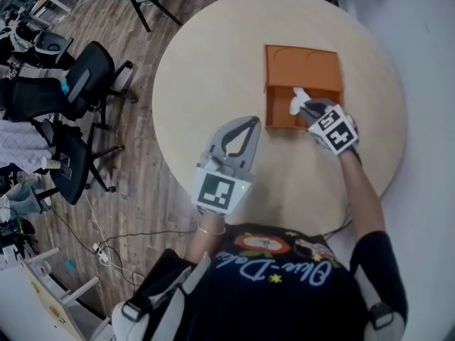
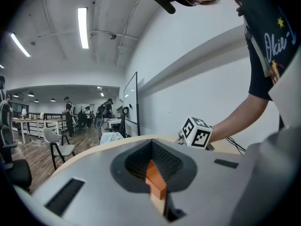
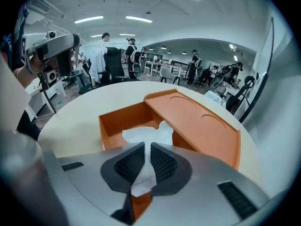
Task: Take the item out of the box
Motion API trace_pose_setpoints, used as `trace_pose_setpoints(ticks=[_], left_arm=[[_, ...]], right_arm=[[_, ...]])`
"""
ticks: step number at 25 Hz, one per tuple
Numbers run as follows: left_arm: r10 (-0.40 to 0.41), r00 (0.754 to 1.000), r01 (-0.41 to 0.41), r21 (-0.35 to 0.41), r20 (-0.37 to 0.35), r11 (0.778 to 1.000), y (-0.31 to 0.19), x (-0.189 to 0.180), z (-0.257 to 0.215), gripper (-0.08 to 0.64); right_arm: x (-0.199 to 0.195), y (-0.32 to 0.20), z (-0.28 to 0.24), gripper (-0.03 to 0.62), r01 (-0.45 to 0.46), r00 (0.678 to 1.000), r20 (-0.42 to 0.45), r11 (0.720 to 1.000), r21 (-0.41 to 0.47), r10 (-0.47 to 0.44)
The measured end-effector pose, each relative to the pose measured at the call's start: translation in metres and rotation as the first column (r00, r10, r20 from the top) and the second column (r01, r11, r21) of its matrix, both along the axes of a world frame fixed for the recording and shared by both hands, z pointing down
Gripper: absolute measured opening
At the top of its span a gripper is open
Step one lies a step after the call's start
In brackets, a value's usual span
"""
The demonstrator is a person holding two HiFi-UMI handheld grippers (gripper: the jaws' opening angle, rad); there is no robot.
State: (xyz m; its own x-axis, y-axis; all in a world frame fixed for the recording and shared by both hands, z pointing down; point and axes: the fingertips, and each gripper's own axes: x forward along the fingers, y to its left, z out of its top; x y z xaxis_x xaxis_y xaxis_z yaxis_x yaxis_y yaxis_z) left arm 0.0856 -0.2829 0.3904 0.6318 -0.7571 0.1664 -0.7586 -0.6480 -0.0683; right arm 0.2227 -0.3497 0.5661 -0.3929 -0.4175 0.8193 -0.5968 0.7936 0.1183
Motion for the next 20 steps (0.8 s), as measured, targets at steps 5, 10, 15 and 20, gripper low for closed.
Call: trace_pose_setpoints(ticks=[5,10,15,20], left_arm=[[0.005,1.0,-0.006,0.011,0.009,1.0,0.001,0.002,-0.007,-0.015],[0.006,1.0,-0.006,0.023,0.01,1.0,0.01,0.004,-0.011,-0.015],[0.021,0.999,-0.022,0.047,0.034,0.999,0.02,0.007,-0.019,-0.015],[0.041,0.999,-0.043,0.055,0.036,0.998,0.032,0.013,-0.029,-0.015]], right_arm=[[-0.001,0.009,-0.022,0.032,-0.056,0.995,0.081,0.998,0.038,0.052],[0.004,0.019,-0.046,0.031,-0.119,0.979,0.181,0.986,0.119,0.096],[0.003,0.036,-0.087,0.031,-0.187,0.946,0.301,0.963,0.195,0.123],[0.003,0.061,-0.131,0.031,-0.252,0.899,0.419,0.934,0.251,0.13]])
